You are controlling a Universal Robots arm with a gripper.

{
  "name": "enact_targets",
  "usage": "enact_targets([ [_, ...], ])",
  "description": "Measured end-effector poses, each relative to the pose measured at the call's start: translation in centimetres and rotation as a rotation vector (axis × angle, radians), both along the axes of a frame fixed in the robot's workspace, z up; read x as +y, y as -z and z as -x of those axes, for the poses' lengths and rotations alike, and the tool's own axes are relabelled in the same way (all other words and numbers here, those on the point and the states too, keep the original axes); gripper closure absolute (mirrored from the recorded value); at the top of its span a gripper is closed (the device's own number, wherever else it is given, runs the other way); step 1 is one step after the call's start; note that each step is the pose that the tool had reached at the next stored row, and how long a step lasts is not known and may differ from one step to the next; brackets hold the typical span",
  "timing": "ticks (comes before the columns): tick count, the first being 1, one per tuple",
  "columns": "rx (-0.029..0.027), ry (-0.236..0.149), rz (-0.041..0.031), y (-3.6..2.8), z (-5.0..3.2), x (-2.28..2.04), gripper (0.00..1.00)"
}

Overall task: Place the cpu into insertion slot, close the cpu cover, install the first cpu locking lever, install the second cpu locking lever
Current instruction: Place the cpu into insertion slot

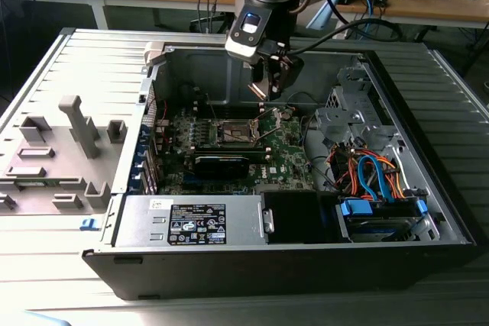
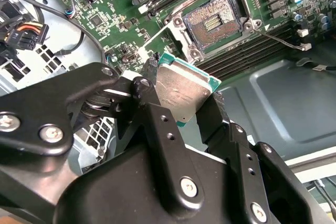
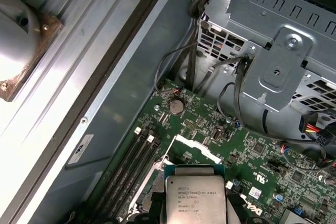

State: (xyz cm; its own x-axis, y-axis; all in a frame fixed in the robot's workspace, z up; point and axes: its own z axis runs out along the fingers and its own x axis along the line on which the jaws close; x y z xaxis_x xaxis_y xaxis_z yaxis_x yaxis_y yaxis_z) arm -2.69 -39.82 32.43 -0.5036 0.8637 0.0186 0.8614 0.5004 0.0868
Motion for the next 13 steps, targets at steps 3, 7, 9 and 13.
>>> enact_targets([
  [3, 0.0, 0.009, -0.0001, 0.0, 0.0, 0.0, 0.45],
  [7, 0.0, 0.022, 0.0, 0.01, 0.0, 0.0, 0.45],
  [9, -0.0001, 0.027, 0.0, 0.01, 0.0, 0.0, 0.45],
  [13, 0.0, 0.059, 0.0, 0.01, 0.0, 0.0, 0.45],
])
